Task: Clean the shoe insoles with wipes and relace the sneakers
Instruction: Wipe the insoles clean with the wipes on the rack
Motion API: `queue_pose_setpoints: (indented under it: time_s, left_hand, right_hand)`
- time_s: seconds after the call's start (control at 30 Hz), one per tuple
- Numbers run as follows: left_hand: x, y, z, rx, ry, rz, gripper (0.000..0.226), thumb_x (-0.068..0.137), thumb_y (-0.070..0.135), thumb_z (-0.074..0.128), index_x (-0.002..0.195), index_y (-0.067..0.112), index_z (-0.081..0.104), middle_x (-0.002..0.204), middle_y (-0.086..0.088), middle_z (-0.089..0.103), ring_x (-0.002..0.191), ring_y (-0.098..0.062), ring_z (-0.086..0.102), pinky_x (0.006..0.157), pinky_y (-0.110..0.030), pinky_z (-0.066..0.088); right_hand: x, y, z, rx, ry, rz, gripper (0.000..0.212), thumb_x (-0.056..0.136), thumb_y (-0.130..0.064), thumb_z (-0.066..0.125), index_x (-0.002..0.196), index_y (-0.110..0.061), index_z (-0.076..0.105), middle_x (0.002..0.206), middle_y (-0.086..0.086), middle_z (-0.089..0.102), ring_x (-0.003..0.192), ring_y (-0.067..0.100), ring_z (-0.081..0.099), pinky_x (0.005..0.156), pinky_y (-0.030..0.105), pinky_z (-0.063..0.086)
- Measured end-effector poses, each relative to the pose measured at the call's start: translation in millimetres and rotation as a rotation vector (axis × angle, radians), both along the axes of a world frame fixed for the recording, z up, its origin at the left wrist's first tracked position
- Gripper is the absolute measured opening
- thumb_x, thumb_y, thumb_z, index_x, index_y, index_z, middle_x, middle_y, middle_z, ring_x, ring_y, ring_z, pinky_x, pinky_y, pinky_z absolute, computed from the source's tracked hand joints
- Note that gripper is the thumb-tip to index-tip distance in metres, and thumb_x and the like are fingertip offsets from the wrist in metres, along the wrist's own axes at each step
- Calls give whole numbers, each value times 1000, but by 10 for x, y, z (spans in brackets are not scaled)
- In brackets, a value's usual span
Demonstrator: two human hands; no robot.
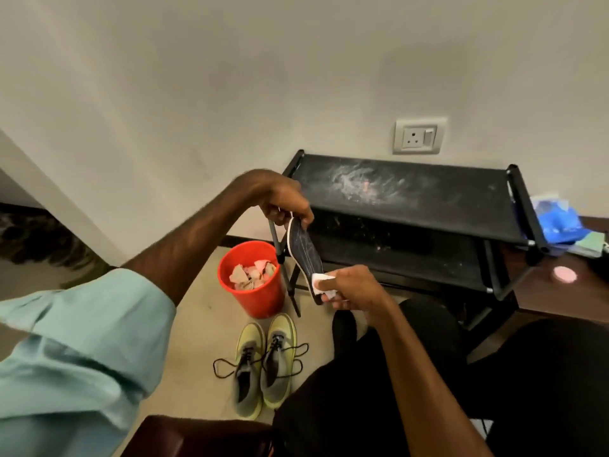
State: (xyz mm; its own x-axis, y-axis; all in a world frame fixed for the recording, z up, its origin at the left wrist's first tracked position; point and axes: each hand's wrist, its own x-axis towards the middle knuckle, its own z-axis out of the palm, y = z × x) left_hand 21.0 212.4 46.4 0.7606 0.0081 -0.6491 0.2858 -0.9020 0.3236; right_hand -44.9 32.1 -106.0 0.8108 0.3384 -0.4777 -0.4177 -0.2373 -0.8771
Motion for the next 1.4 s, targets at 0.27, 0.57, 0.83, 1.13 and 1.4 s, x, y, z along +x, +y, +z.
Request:
queue_pose_setpoints:
  time_s: [0.27, 0.57, 0.83, 1.13, 1.4]
  left_hand:
    - [-459, -102, 1171, -52, -509, 96, 24, 85, 21, 73, 68, 5, 66, 50, 1, 52, 45, -11, 42, 46, -21, 35]
    - [-175, -566, 813, -533, -579, 475, 13, 88, 4, 73, 80, 2, 63, 68, -6, 58, 39, -9, 59, 42, -16, 48]
    - [359, -972, -24, -852, -501, 755, 23, 88, 1, 74, 107, -10, 68, 110, -19, 70, 79, -23, 73, 50, -20, 56]
    - [933, -1190, -552, -784, -272, 581, 26, 88, 13, 76, 107, -3, 69, 89, -18, 76, 75, -25, 77, 67, -30, 63]
    - [1498, -1182, -1169, -127, -747, 351, 12, 87, 16, 68, 76, 13, 74, 72, 2, 73, 71, -15, 71, 78, -38, 61]
  right_hand:
    - [34, -139, 1231, 277, -130, -110, 22, 86, -19, 79, 105, -14, 72, 92, 13, 78, 66, 12, 64, 71, 28, 55]
    - [531, -647, 1515, 354, -57, -418, 27, 90, -16, 75, 113, -4, 68, 106, 14, 76, 77, 17, 70, 67, 31, 58]
    - [1187, -1098, 1276, 201, -89, -455, 22, 93, -19, 72, 110, -6, 68, 105, 13, 76, 86, 21, 69, 73, 34, 57]
    - [1877, -1139, 874, -97, -198, -311, 16, 83, -18, 82, 90, -10, 69, 92, 10, 72, 75, 18, 64, 66, 29, 56]
    - [2156, -1715, 554, -396, -351, -3, 4, 85, -11, 79, 89, -11, 79, 81, 9, 74, 67, 14, 60, 59, 23, 48]
